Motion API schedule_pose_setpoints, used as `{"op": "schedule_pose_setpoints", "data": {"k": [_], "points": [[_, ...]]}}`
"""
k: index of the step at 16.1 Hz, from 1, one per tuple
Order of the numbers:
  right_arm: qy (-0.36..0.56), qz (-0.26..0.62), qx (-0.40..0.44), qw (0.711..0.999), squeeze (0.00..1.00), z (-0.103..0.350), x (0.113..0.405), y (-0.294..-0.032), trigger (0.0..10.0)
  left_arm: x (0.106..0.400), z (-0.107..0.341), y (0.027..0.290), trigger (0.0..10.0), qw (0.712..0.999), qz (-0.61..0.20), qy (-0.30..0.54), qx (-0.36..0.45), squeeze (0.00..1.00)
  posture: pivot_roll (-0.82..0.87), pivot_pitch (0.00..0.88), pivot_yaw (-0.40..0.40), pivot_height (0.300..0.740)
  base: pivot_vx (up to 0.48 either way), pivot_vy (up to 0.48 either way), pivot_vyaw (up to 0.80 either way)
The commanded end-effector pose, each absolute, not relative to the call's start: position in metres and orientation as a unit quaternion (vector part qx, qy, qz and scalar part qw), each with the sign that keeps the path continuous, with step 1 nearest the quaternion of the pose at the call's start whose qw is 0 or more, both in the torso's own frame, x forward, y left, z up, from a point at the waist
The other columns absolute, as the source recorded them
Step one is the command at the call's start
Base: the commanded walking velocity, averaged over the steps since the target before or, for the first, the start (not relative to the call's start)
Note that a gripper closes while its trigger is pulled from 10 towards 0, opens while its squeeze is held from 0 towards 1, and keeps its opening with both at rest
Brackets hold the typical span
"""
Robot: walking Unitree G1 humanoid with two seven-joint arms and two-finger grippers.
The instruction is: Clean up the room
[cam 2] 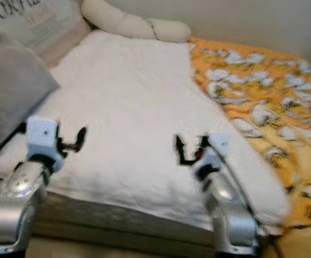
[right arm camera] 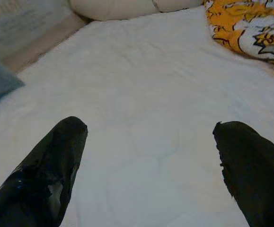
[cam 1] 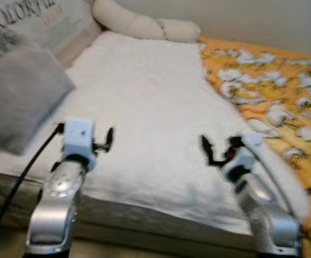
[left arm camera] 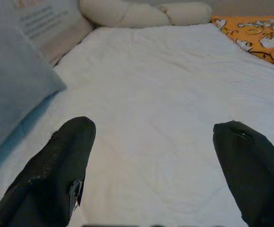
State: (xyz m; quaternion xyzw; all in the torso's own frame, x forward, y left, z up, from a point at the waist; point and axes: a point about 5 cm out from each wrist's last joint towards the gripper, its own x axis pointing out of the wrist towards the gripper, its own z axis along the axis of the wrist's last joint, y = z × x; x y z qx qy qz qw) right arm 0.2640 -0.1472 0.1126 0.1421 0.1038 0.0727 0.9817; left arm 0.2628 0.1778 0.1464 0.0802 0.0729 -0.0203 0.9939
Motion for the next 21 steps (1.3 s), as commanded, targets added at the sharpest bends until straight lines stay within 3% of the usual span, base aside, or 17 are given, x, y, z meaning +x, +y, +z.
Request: {"op": "schedule_pose_setpoints", "data": {"k": [1, 5, 11, 21], "points": [[0.101, 0.051, 0.138, 0.984, 1.0, 0.115, 0.267, -0.16, 10.0, 0.265, 0.147, 0.172, 10.0, 0.994, -0.03, 0.073, 0.077, 1.0, -0.06, 0.0, -0.055, 0.74, 0.0, -0.48, 0.0], [0.09, 0.053, 0.147, 0.984, 1.0, 0.121, 0.271, -0.164, 10.0, 0.264, 0.142, 0.176, 10.0, 0.995, -0.018, 0.079, 0.065, 1.0, -0.09, 0.0, -0.046, 0.74, 0.0, -0.48, 0.11], [0.094, 0.066, 0.139, 0.984, 1.0, 0.12, 0.274, -0.158, 10.0, 0.268, 0.142, 0.177, 10.0, 0.994, -0.019, 0.081, 0.072, 1.0, -0.1, 0.0, -0.022, 0.74, 0.0, -0.48, 0.67], [0.127, 0.085, 0.124, 0.98, 1.0, 0.109, 0.272, -0.152, 10.0, 0.269, 0.14, 0.177, 10.0, 0.993, -0.029, 0.085, 0.08, 1.0, -0.1, 0.0, -0.019, 0.74, 0.0, -0.48, 0.0]]}}
